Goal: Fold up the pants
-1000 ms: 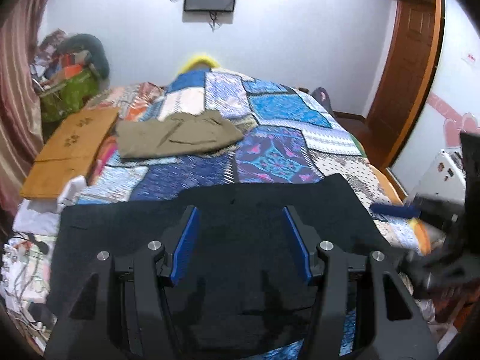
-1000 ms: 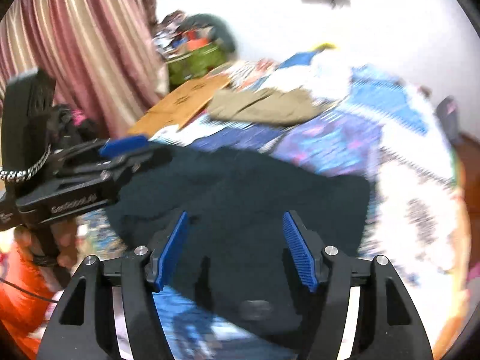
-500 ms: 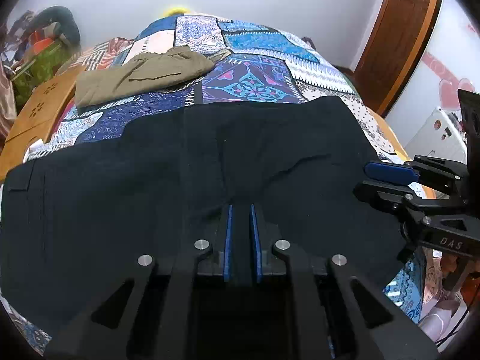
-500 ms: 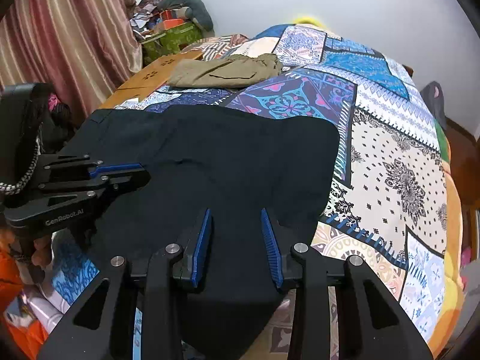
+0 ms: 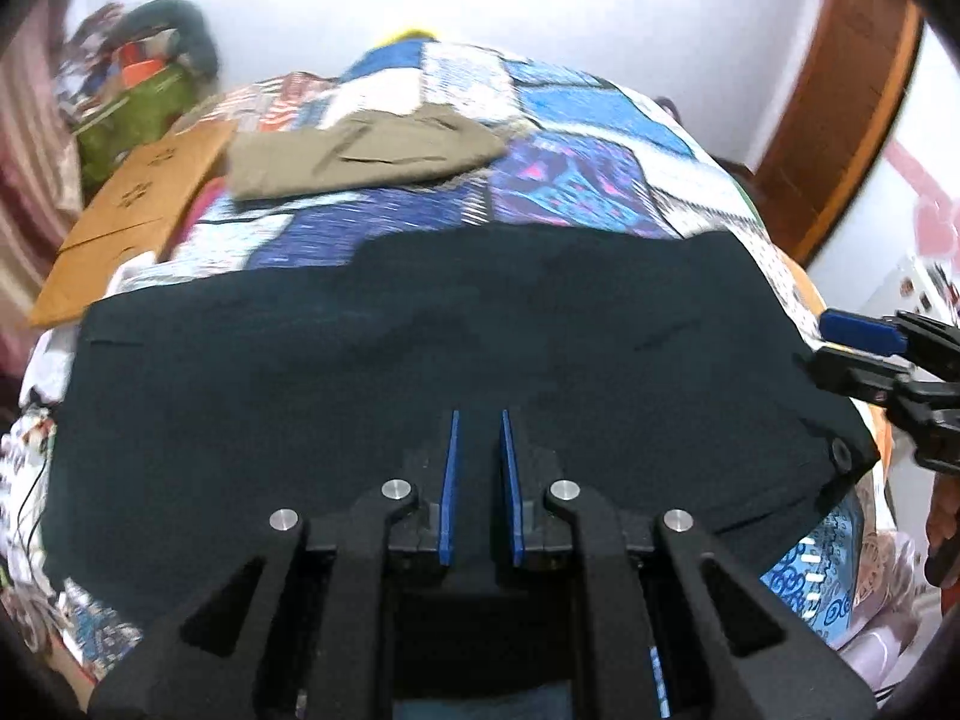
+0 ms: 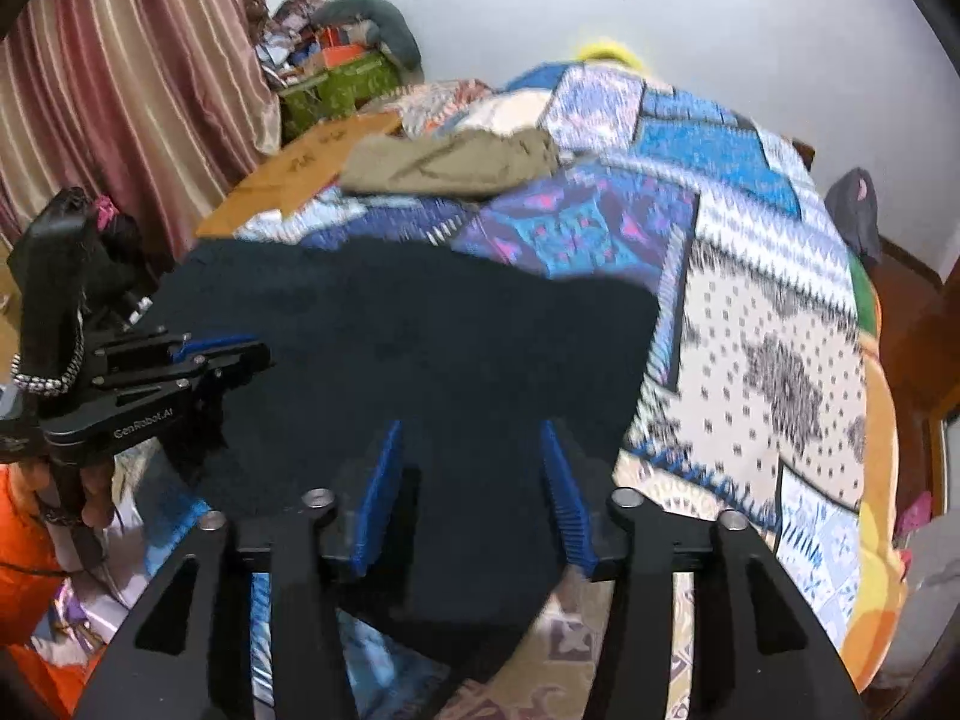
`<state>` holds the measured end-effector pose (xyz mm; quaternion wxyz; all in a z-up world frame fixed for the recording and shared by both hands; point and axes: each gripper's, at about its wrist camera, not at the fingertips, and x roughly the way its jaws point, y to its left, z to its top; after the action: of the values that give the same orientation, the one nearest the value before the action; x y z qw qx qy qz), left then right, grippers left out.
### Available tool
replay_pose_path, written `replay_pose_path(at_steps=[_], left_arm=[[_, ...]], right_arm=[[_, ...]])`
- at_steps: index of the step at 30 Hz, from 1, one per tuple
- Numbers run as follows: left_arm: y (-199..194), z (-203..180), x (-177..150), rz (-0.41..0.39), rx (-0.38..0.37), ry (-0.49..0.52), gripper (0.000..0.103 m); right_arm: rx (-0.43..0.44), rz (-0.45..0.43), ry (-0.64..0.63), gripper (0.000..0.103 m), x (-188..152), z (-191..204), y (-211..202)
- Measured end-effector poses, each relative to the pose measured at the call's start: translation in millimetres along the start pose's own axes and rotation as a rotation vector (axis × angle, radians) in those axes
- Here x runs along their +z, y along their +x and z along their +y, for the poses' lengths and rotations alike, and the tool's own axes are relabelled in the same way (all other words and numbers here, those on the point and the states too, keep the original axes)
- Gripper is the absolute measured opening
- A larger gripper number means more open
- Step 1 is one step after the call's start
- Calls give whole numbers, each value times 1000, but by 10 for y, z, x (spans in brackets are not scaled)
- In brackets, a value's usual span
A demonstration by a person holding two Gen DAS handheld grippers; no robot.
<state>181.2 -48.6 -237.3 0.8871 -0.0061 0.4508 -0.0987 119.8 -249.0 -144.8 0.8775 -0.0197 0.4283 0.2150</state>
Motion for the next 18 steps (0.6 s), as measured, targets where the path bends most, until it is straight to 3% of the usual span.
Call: replay_pose_path(at_steps=[5, 9, 10, 18], left_arm=[[-378, 444, -30, -63, 72, -71, 18], [-655, 838, -141, -108, 133, -144, 54], [-718, 942, -188, -119, 143, -167, 57], [-799, 1665, -603, -60, 161, -343, 58]], right_arm=[[41, -64, -41, 52, 203, 279, -108], [78, -84, -76, 52, 302, 534, -79], [87, -86, -84, 52, 318, 589, -60], [129, -45, -141, 52, 308, 952, 198]])
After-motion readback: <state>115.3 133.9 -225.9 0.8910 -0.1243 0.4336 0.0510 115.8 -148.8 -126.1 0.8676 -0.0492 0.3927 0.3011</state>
